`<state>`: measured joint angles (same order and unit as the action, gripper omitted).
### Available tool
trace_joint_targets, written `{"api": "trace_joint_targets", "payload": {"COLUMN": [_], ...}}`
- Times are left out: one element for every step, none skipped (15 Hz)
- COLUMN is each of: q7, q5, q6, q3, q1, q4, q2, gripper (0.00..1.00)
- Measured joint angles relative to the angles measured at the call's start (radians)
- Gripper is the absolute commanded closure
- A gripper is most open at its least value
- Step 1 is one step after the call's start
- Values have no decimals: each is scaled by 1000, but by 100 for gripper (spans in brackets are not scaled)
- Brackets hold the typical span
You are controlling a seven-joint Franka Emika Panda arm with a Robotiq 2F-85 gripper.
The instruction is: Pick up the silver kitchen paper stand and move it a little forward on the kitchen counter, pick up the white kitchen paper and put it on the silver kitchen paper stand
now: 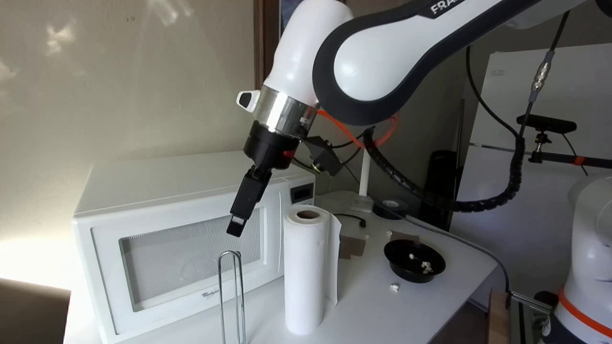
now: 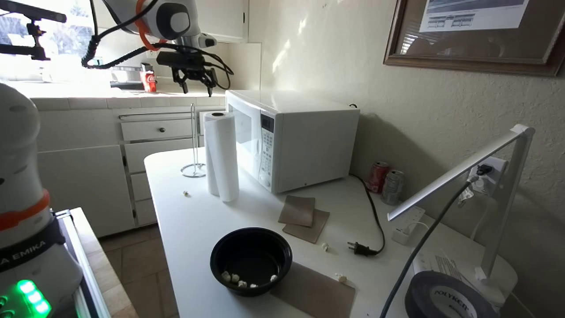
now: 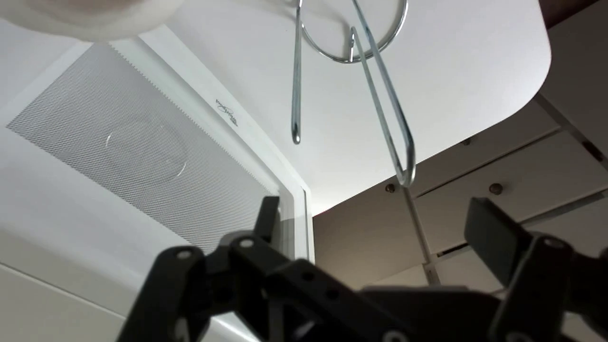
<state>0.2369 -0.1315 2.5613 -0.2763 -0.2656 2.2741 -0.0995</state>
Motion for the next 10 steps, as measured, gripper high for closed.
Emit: {"api": "trace_joint_targets", "payload": {"q7": [-1, -1, -1, -1, -1, -1, -1, 0, 4, 9], "q5": [5, 6, 6, 6, 6, 4, 3, 1, 0, -1], "q6": [-37, -81, -127, -174, -216, -259, -299, -333, -364, -389], "q3": [5, 13, 23, 35, 48, 65, 81, 99, 118, 136], "q1": [2, 4, 4, 6, 8, 10, 13, 17, 21, 24], "q4": [-2, -5, -9, -13, -15, -16, -16, -15, -13, -10], "q2": [-25, -52, -81, -109, -136, -162, -185, -205, -221, -234], "gripper": [0, 0, 0, 0, 0, 0, 0, 0, 0, 0]}}
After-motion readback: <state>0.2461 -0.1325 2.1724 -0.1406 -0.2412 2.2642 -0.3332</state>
